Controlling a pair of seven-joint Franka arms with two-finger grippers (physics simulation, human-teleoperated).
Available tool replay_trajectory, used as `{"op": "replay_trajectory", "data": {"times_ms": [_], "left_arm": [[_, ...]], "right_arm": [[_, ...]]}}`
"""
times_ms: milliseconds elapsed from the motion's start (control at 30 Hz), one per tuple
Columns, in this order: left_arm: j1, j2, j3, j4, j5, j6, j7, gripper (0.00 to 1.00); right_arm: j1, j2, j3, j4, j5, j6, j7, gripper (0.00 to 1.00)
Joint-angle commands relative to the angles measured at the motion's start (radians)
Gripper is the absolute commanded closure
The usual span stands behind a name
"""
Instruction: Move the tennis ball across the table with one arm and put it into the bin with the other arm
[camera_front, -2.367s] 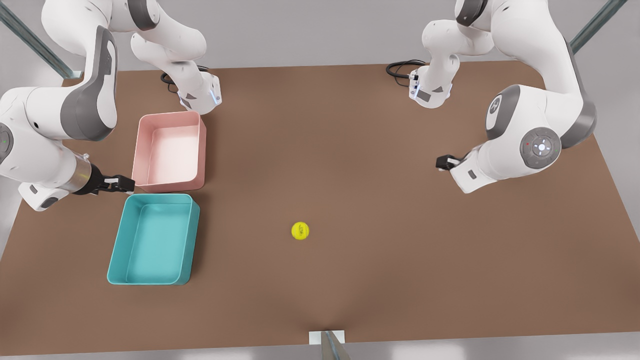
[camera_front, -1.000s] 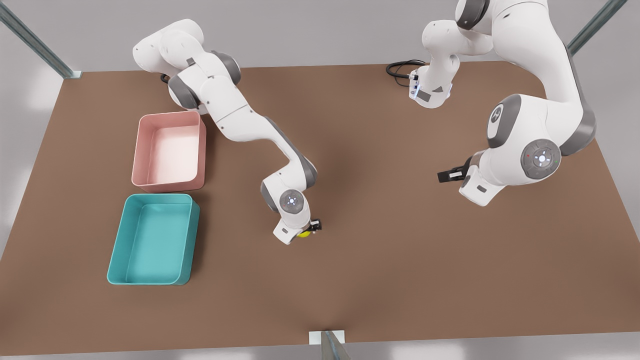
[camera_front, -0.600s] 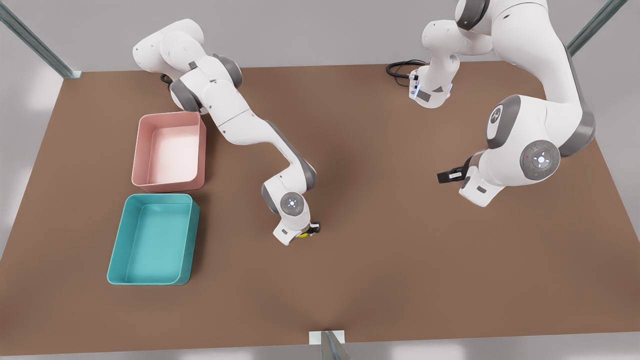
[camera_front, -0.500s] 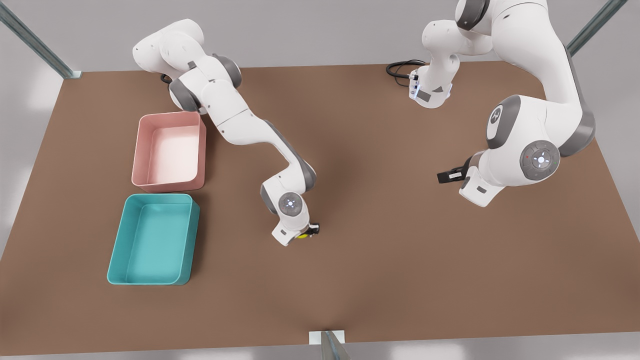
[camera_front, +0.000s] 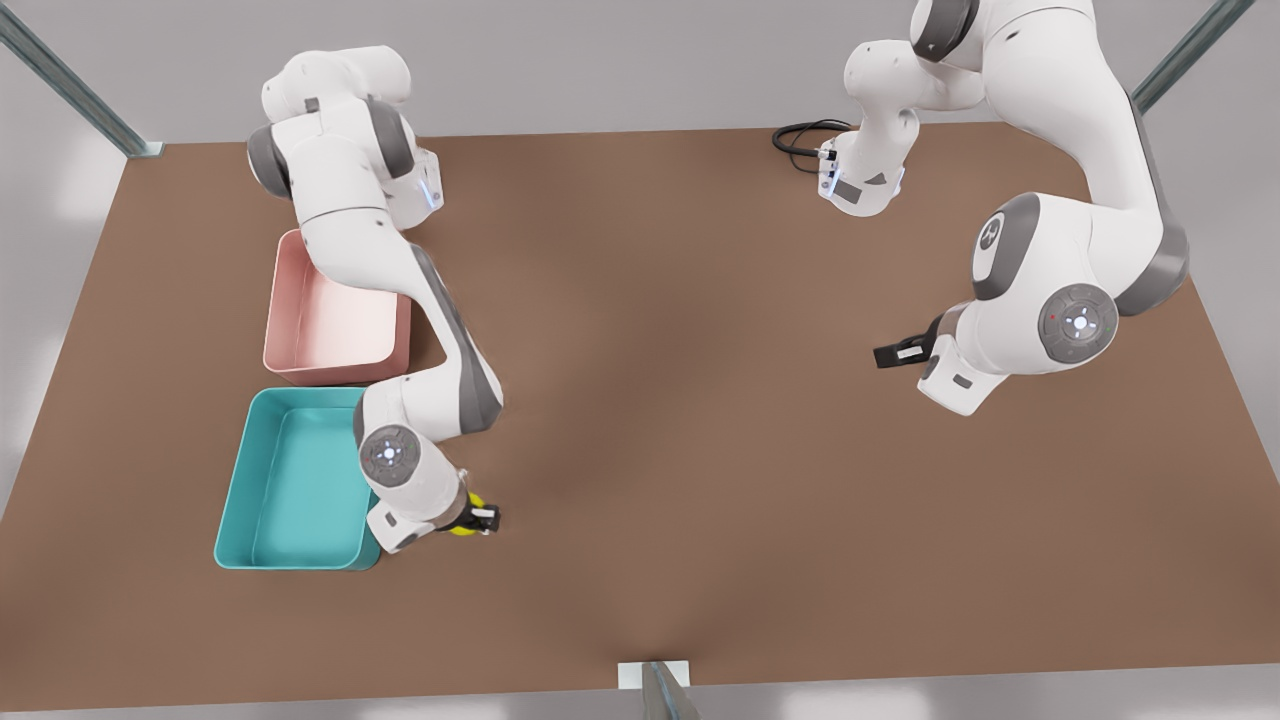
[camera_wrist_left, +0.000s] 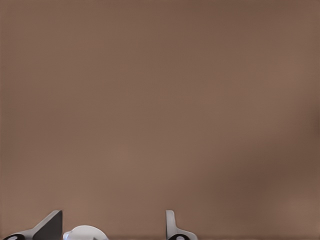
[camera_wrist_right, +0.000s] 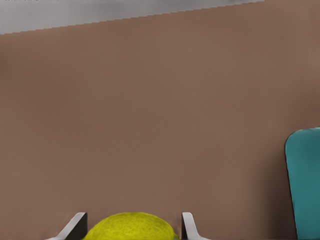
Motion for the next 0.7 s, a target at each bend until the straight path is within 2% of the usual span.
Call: {"op": "replay_trajectory", "data": {"times_ms": [0, 33, 133, 233, 300, 433, 467, 567, 633, 667], "left_arm": [[0.000, 0.001, 0.000, 0.000, 0.000, -0.001, -0.007, 0.00], [0.000, 0.001, 0.000, 0.000, 0.000, -0.001, -0.007, 0.00], [-0.002, 0.001, 0.000, 0.000, 0.001, -0.003, -0.007, 0.00], [0.017, -0.004, 0.000, 0.002, 0.009, 0.010, 0.106, 0.00], [0.052, -0.028, 0.000, 0.002, 0.013, 0.053, 0.275, 0.00], [0.052, -0.030, 0.000, -0.001, 0.013, 0.050, 0.274, 0.00], [0.052, -0.030, -0.002, -0.003, 0.013, 0.048, 0.274, 0.00], [0.051, -0.028, -0.002, -0.003, 0.013, 0.048, 0.270, 0.00], [0.051, -0.027, 0.000, -0.003, 0.013, 0.048, 0.270, 0.00], [0.052, -0.027, -0.002, -0.006, 0.013, 0.048, 0.270, 0.00]], "right_arm": [[-0.013, -0.018, -0.069, -0.001, -0.008, -0.148, -0.721, 0.32], [-0.039, -0.024, -0.089, -0.001, -0.009, -0.168, -0.786, 0.32], [-0.042, -0.022, -0.232, -0.012, -0.017, -0.181, -0.971, 0.33], [-0.091, -0.016, -0.255, -0.027, -0.017, -0.181, -1.065, 0.33], [-0.096, -0.003, -0.253, -0.039, -0.005, -0.181, -1.048, 0.00], [-0.096, 0.002, -0.249, -0.038, 0.049, -0.182, -1.020, 0.00], [-0.090, -0.009, -0.252, -0.026, 0.120, -0.251, -0.953, 0.00], [0.008, -0.110, -0.259, -0.019, 0.075, -0.529, -0.326, 0.00], [-0.021, -0.183, -0.227, 0.071, 0.009, -0.708, -0.279, 0.00], [-0.137, -0.274, -0.053, 0.059, -0.073, -0.719, -0.279, 0.00]]}}
